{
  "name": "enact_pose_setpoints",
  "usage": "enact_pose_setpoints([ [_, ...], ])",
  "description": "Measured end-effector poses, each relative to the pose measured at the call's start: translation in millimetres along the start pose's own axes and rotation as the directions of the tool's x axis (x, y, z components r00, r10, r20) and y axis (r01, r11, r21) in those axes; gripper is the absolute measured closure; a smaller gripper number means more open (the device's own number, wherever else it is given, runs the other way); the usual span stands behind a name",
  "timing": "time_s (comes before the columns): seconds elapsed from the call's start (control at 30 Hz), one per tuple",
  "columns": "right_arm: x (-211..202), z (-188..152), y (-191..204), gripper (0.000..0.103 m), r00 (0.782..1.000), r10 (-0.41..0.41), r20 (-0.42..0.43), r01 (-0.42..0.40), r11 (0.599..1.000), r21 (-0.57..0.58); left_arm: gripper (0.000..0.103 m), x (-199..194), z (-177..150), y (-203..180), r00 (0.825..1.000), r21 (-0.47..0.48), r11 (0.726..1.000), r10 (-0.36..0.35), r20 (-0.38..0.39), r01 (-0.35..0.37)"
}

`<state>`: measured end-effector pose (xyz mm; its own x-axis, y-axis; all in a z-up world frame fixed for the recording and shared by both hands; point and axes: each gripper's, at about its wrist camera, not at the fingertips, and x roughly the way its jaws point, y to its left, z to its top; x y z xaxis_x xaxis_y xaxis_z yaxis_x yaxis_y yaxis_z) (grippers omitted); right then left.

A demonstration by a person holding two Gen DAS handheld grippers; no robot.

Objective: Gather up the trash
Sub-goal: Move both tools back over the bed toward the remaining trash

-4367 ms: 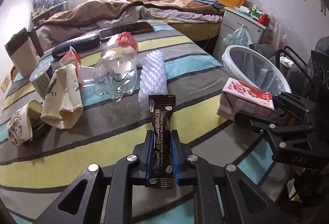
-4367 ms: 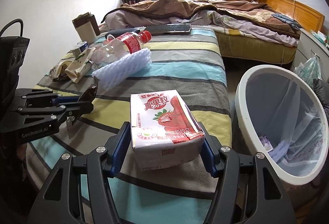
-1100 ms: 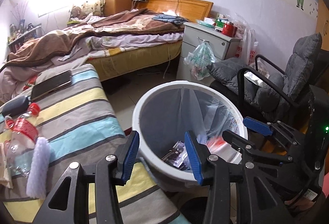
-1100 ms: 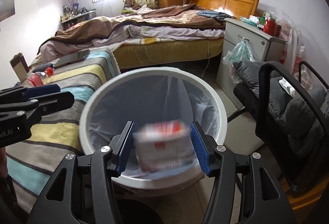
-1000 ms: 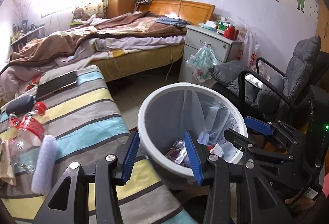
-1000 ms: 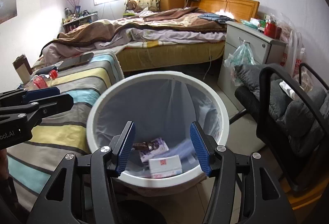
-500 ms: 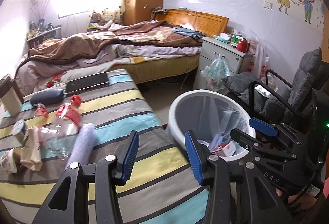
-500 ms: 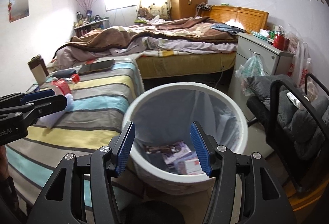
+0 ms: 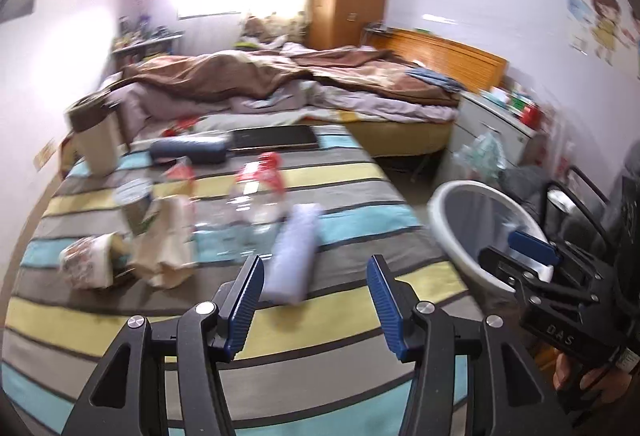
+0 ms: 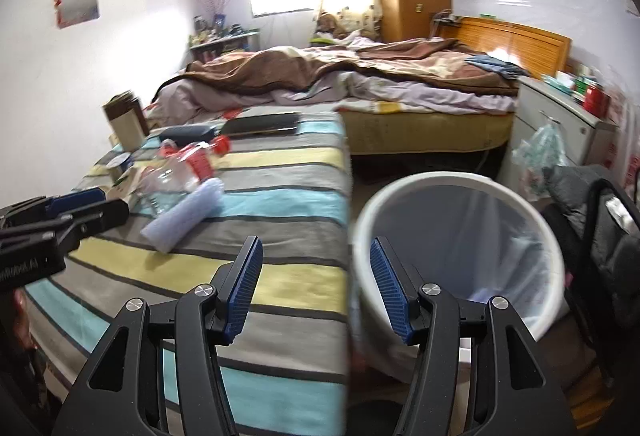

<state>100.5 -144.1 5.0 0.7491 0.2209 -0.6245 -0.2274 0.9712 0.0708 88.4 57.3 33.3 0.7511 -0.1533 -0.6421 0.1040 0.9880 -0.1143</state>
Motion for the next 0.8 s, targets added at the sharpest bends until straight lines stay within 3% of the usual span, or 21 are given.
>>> enact_pose_setpoints([
  [0.07,2,0,8,0.045,1.0,0.017,-0.004,-0.017,1.0,-0.009,0.05,-2,-3,20,1.0,-0.03,0.999,0.009,-0.008,-0.009],
  [0.17,8,1,21,0.045,0.999,0.041,-0.017,-0.042,0.999,-0.022,0.05,-5,-7,45,0.997,-0.049,0.996,0.075,-0.01,-0.076],
  [0.5,35,11,73,0.045,0.989,0.13,-0.072,-0.134,0.99,-0.045,0.047,-12,-14,124,0.99,-0.135,0.981,0.137,-0.012,-0.137],
  [0.57,42,13,82,0.045,0.987,0.134,-0.085,-0.139,0.989,-0.045,0.042,-11,-14,141,0.987,-0.142,0.977,0.158,-0.025,-0.16],
  [0.8,74,16,100,0.042,0.983,0.112,-0.147,-0.118,0.992,-0.034,0.041,1,-8,193,0.975,-0.168,0.961,0.213,-0.058,-0.22],
])
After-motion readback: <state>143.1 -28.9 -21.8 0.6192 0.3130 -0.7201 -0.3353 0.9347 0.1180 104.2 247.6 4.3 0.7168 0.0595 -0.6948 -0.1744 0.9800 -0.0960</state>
